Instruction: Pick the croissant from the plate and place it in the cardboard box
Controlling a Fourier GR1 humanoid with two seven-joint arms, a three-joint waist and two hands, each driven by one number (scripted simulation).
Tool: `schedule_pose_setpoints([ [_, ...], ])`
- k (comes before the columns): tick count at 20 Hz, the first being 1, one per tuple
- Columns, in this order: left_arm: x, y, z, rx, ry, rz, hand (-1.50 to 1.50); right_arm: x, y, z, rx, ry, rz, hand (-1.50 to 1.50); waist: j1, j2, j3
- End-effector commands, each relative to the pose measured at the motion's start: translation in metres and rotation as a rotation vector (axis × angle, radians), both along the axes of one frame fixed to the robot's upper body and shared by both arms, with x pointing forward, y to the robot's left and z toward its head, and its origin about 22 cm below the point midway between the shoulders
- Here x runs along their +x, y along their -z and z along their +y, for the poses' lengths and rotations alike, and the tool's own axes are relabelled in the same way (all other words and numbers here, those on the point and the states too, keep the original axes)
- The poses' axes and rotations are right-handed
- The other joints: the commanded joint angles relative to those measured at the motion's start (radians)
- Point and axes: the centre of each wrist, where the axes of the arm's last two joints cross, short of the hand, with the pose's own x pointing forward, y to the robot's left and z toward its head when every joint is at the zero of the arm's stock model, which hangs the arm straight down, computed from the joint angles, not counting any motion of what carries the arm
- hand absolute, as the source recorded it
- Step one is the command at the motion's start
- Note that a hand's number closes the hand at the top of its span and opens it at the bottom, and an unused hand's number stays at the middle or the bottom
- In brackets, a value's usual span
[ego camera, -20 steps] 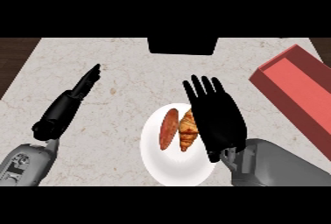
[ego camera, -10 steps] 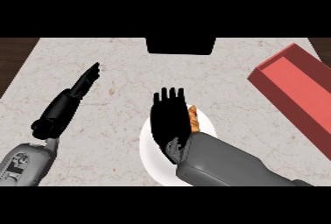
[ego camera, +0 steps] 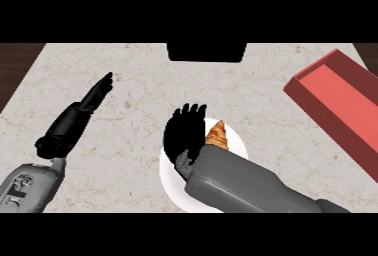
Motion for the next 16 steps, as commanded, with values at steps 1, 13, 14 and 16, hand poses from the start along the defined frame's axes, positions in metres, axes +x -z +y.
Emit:
schedule_pose_setpoints([
  [1,0.007,-0.016,0.003,-0.002,-0.016,-0.01,0.0,-0.011,0.013,0.014,-0.191,0.154,-0.072,-1.5,-0.004,-0.003,0.001],
  [13,-0.01,0.009,0.006,0.011,-0.019,-0.006,0.0,0.007,0.035,0.01,-0.27,0.189,-0.052,-1.5,-0.013,0.002,0.001],
  [14,-0.006,-0.003,-0.005,-0.012,0.003,-0.009,0.0,0.011,0.031,0.012,-0.282,0.191,-0.058,-1.5,-0.001,0.002,0.002],
  [16,-0.002,-0.016,0.0,-0.007,0.006,-0.007,0.0,0.01,0.039,0.009,-0.279,0.212,-0.069,-1.5,-0.002,0.001,0.002],
])
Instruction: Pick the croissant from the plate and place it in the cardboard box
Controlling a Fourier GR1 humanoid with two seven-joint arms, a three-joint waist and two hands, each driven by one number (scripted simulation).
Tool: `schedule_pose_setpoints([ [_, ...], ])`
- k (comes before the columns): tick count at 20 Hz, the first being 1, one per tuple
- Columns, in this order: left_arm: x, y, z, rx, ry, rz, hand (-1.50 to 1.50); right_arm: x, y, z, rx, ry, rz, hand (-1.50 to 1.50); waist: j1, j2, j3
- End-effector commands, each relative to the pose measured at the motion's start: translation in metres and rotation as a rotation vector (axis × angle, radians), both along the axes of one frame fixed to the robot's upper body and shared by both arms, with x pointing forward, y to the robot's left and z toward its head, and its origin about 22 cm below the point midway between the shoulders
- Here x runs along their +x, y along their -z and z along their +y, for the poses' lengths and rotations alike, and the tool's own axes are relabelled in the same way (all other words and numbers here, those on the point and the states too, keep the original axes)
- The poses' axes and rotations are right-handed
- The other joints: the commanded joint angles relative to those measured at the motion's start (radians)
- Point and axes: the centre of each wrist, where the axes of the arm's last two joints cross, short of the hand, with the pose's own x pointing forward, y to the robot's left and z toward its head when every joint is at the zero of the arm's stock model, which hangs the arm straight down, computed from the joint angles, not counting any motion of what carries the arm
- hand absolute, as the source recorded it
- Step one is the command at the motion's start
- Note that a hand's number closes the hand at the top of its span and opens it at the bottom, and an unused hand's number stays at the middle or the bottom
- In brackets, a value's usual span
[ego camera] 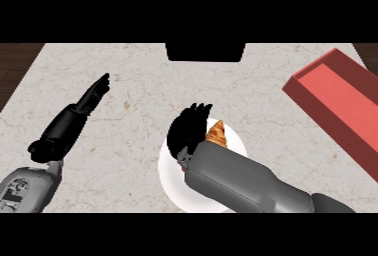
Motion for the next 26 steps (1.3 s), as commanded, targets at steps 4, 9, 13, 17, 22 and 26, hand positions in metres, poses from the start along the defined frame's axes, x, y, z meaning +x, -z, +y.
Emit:
schedule_pose_setpoints([
  [4,0.008,-0.001,-0.004,-0.003,-0.003,-0.005,0.0,0.013,0.011,0.001,-0.143,0.16,-0.053,-1.5,-0.004,0.005,0.0],
  [9,-0.006,0.001,-0.003,0.002,0.009,0.005,0.0,-0.002,0.03,-0.003,-0.096,0.144,-0.016,-1.5,-0.001,0.002,0.001],
  [13,-0.004,-0.004,0.007,0.005,-0.019,-0.009,0.0,0.0,0.039,-0.01,-0.099,0.157,0.006,-1.5,-0.012,0.0,0.001],
  [17,0.003,0.011,-0.01,0.003,-0.013,0.023,0.0,0.007,0.045,-0.014,-0.154,0.172,-0.033,-1.5,-0.016,0.004,0.001],
  [22,0.003,0.008,0.004,0.007,-0.011,-0.007,0.0,0.019,0.034,-0.014,-0.151,0.197,-0.035,-1.5,-0.015,0.003,0.001],
  [26,-0.001,0.011,-0.002,-0.004,-0.03,0.001,0.0,0.003,0.061,-0.025,-0.115,0.196,-0.013,-1.5,-0.027,0.0,0.001],
])
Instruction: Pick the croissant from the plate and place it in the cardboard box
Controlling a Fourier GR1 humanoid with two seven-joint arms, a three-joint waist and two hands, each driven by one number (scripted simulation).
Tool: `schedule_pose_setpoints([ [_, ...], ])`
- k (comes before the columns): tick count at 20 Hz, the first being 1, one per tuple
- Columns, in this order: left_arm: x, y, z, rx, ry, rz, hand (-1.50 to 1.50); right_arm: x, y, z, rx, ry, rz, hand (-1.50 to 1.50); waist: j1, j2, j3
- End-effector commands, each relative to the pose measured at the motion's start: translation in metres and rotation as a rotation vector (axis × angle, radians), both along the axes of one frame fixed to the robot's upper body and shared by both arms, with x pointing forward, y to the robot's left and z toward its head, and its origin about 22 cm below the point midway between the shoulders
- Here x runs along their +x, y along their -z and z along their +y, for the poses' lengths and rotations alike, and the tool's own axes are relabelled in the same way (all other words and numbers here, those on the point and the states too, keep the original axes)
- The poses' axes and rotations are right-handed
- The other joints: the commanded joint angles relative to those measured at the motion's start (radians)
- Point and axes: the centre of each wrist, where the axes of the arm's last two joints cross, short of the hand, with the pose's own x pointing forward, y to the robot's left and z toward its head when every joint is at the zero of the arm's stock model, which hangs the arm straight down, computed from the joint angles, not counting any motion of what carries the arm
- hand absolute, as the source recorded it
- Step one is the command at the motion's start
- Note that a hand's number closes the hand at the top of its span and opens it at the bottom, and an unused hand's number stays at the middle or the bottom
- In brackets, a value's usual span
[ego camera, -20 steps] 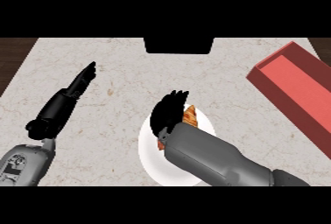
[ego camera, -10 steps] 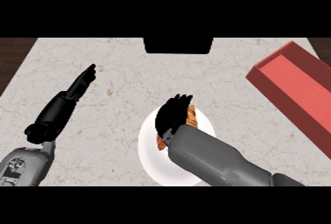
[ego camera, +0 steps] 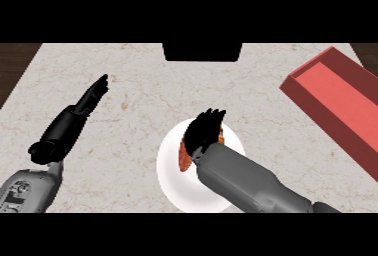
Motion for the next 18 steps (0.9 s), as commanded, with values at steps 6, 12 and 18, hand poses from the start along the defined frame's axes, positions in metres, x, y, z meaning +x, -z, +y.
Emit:
schedule_pose_setpoints([
  [6,-0.008,-0.015,-0.01,0.002,-0.013,-0.002,0.0,-0.01,0.013,0.0,-0.059,-0.078,-0.013,1.5,-0.003,-0.001,0.0],
  [12,0.013,-0.022,-0.025,0.0,0.002,0.004,0.0,-0.013,0.023,-0.003,-0.068,-0.164,-0.112,1.5,-0.011,0.001,0.001],
  [18,-0.002,-0.008,0.004,-0.016,-0.017,-0.015,0.0,0.039,-0.037,-0.078,0.622,-0.256,-0.197,1.5,-0.017,0.007,0.006],
])
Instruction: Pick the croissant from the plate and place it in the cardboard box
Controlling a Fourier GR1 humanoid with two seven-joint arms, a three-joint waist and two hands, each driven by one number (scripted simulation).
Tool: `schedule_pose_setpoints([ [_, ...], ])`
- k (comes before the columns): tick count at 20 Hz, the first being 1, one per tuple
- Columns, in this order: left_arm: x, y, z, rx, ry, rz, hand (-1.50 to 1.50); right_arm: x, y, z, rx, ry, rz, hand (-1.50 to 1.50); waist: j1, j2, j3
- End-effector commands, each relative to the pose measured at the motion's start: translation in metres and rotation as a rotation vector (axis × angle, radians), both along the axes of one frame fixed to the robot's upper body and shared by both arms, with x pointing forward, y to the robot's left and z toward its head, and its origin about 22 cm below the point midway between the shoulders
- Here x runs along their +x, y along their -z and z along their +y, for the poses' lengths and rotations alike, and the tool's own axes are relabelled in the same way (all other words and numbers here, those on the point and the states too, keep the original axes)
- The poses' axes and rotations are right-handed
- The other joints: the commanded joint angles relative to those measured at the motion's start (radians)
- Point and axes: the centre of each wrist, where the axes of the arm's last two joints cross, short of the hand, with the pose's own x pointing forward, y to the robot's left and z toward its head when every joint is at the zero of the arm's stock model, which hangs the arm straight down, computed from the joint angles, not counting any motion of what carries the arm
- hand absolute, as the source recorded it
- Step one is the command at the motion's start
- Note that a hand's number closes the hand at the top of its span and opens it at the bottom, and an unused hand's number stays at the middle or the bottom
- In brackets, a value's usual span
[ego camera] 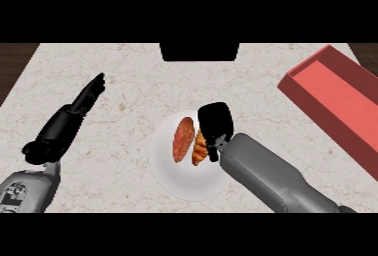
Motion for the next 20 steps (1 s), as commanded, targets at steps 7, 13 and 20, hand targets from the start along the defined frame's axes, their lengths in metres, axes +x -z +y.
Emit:
schedule_pose_setpoints([
  [7,-0.005,-0.006,-0.002,0.01,0.023,0.014,0.0,0.037,-0.044,-0.069,0.413,-0.173,-0.248,1.5,0.01,-0.001,-0.001],
  [13,0.003,0.013,0.005,0.007,-0.02,0.013,0.0,0.02,-0.073,-0.092,0.364,-0.232,-0.413,1.5,-0.01,-0.004,-0.002],
  [20,0.002,0.008,0.005,0.007,-0.017,0.022,0.0,0.029,-0.143,-0.121,0.556,0.111,-0.619,1.5,-0.017,-0.007,-0.002],
])
